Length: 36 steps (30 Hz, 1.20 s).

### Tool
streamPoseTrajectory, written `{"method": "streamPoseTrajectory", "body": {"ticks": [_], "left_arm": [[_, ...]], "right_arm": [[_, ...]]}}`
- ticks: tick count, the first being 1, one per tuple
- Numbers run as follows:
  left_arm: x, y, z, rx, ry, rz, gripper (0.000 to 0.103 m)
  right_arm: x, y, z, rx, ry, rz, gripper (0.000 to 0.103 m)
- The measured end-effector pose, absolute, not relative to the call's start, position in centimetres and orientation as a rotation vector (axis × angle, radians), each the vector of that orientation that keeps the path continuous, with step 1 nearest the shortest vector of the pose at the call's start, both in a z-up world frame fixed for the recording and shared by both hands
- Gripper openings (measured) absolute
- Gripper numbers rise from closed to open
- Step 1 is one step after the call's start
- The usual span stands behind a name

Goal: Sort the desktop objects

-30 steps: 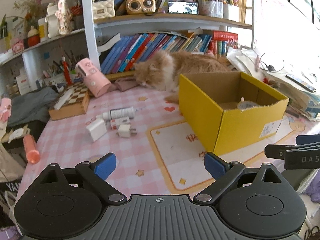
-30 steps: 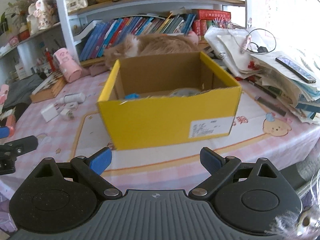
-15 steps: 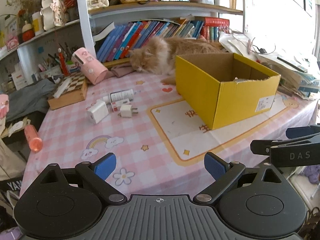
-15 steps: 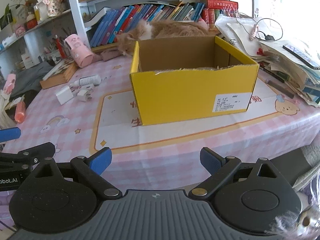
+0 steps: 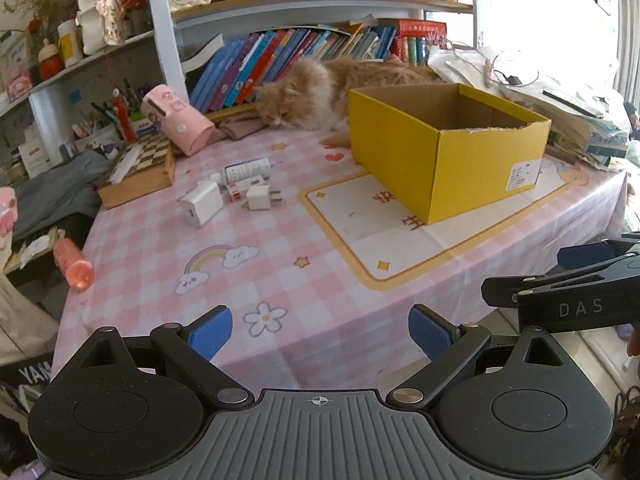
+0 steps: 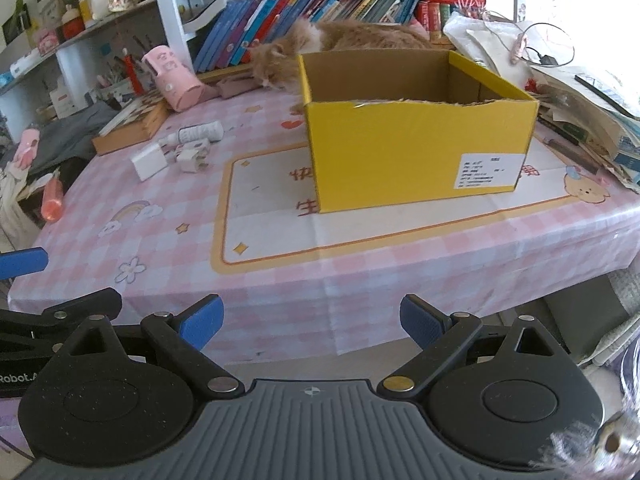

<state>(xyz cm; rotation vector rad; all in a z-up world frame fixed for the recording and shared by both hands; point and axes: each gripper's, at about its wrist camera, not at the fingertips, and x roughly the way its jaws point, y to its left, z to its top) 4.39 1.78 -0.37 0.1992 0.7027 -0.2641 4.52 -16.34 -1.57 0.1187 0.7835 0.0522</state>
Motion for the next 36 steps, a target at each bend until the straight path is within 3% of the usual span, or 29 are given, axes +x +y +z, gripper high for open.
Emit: {"method": "streamPoseTrajectory", "body": {"ticks": [36], "left_arm": [[5.0, 9.3, -1.0, 0.053, 0.717, -0.123, 0.097]], "right_arm": [[5.8, -8.3, -0.9, -0.005, 0.774, 0.185, 0.095]]}}
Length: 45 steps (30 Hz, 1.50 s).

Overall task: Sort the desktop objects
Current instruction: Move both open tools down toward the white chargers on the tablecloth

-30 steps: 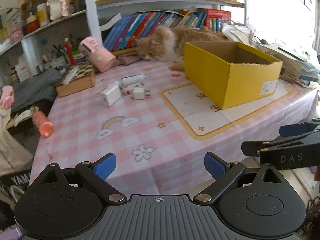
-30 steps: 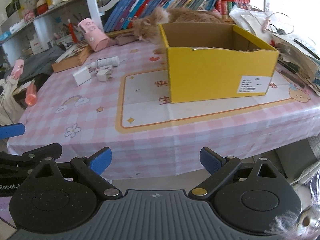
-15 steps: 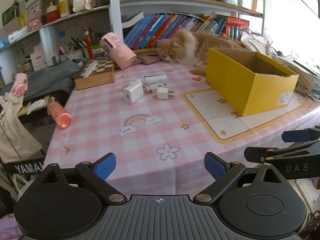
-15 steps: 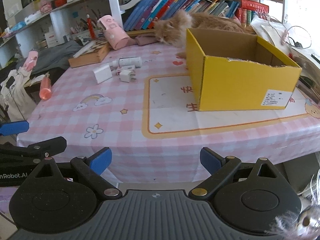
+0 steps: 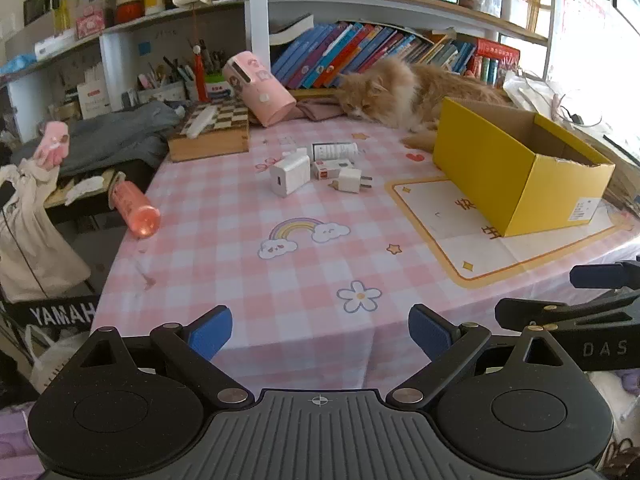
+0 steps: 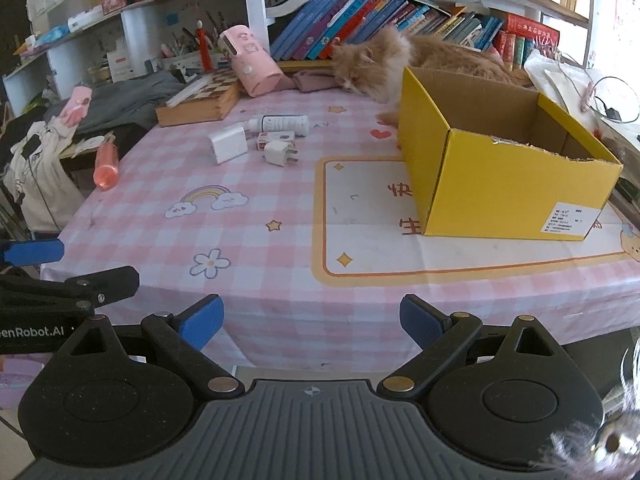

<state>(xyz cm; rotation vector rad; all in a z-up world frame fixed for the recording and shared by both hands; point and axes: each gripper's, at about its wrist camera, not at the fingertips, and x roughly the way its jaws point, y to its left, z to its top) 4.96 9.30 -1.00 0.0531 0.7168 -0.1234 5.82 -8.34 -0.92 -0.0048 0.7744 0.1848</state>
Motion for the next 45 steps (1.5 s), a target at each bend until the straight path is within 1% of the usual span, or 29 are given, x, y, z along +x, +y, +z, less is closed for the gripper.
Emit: {"method": "streamPoseTrajectory", "body": {"ticks": [6, 11, 13, 21, 30, 35, 40, 45], "left_arm": [[5.4, 10.2, -1.1, 0.002, 0.718, -0.071, 0.097], [6.5, 10.3, -1.4, -0.018, 0.734, -0.045, 0.097], [7.1, 10.2, -1.3, -0.017, 0.730, -0.029, 0.097], [10.3, 10.0, -1.2, -0.036, 0.736, 0.019, 0.097], [15.5, 9.0, -1.1, -0.028, 0.736, 0.049, 0.097], [19.2, 8.2, -1.3, 0.045, 0.723, 0.020, 0.097], [22.7, 7.7, -1.6, 0.098, 0.719, 0.003, 0.097], [26.1, 7.7, -2.6, 0.101, 0.758, -0.012, 0.096]], "right_arm": [[6.7, -7.8, -1.2, -0.023, 0.787, 0.231, 0.095], [7.5, -7.2, -1.0, -0.071, 0.758, 0.286, 0.094], [8.2, -7.2, -1.0, -0.075, 0.757, 0.302, 0.092], [12.2, -7.3, -1.1, -0.092, 0.765, 0.367, 0.092], [17.5, -7.5, -1.4, -0.111, 0.760, 0.440, 0.092], [20.6, -7.3, -2.1, -0.112, 0.760, 0.473, 0.092], [23.1, -6.6, -2.7, -0.112, 0.751, 0.501, 0.089], [25.5, -5.8, -3.5, -0.113, 0.755, 0.517, 0.085]]}}
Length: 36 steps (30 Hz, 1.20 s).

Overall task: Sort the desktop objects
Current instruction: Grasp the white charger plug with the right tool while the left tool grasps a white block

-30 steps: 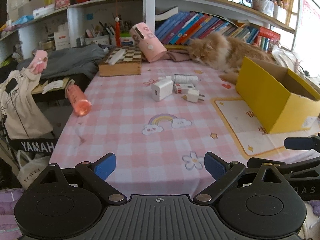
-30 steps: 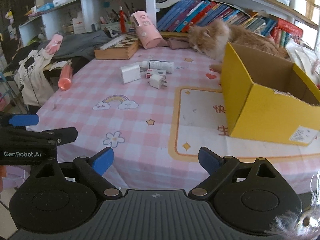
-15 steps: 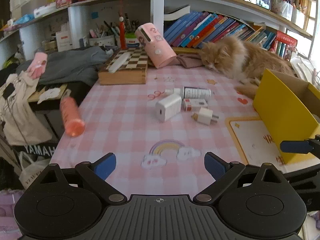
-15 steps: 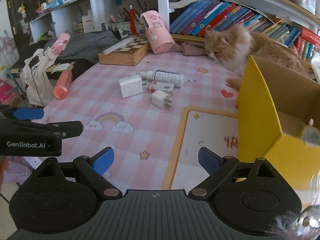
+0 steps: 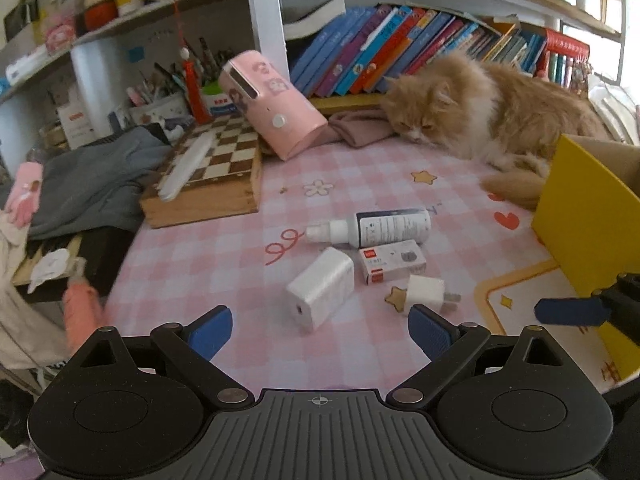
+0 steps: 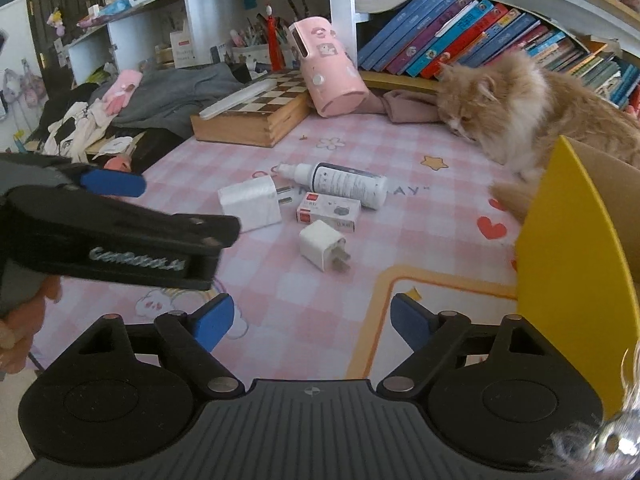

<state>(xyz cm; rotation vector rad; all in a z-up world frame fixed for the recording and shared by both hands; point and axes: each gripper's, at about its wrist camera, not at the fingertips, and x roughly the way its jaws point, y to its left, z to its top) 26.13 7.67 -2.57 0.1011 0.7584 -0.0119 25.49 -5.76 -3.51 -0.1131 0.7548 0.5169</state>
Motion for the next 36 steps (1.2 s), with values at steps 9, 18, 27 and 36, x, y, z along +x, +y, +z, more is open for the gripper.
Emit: {"method": "streamPoseTrajectory", "body": {"ticks": [9, 18, 27, 36], "left_arm": [[30.9, 7.8, -5.0, 0.103, 0.847, -0.026, 0.084], [32.6, 8.2, -6.0, 0.099, 0.890, -0.020, 0.055], [32.4, 9.3, -6.2, 0.013, 0.904, -0.049, 0.031], [30.5, 9.4, -5.2, -0.023, 0.888, -0.077, 0.025]], "right_arm": [[29.7, -4.0, -5.2, -0.136, 0.777, 0.523, 0.075], [32.3, -3.2, -6.2, -0.161, 0.786, 0.537, 0.065], [32.6, -2.8, -6.7, -0.201, 0.785, 0.570, 0.039], [31.9, -3.2, -6.3, -0.192, 0.784, 0.583, 0.028]]}}
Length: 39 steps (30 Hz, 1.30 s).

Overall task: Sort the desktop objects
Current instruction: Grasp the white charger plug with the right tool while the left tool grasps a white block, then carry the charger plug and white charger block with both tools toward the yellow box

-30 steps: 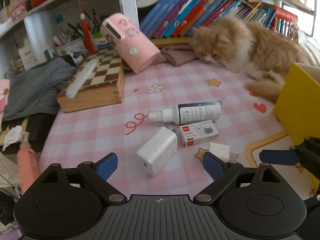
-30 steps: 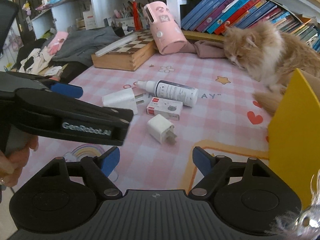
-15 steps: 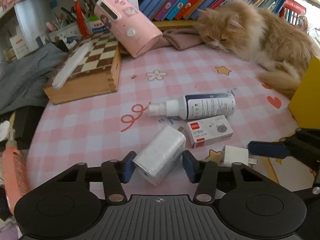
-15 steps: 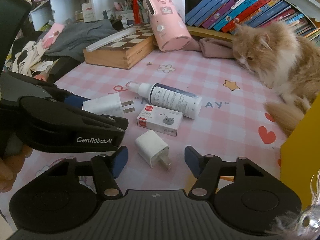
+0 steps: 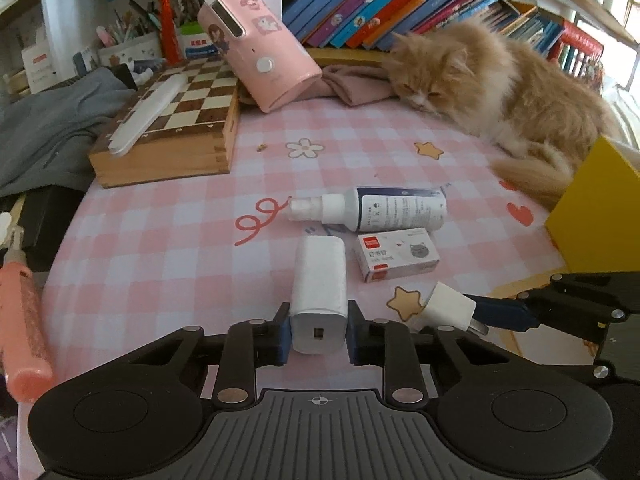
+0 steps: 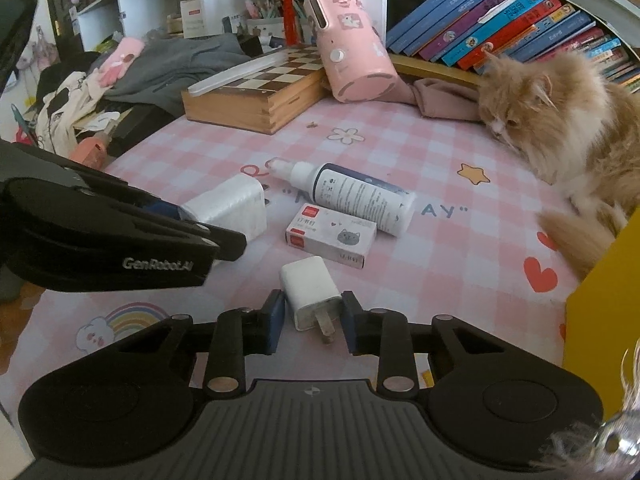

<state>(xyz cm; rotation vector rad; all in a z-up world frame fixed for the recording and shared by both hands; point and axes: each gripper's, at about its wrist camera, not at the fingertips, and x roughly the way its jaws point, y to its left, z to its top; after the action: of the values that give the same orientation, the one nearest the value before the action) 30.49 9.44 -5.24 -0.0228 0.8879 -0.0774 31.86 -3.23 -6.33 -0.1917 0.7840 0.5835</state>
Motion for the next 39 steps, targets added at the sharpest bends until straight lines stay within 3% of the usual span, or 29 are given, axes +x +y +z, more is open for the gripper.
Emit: {"method": "streamPoseTrajectory", "body": {"ticks": [39], "left_arm": [[14.3, 13.5, 0.3, -0.180, 0.775, -0.175, 0.025]], "right_arm": [[16.5, -6.6, -0.9, -0.083, 0.738, 0.408, 0.027]]}}
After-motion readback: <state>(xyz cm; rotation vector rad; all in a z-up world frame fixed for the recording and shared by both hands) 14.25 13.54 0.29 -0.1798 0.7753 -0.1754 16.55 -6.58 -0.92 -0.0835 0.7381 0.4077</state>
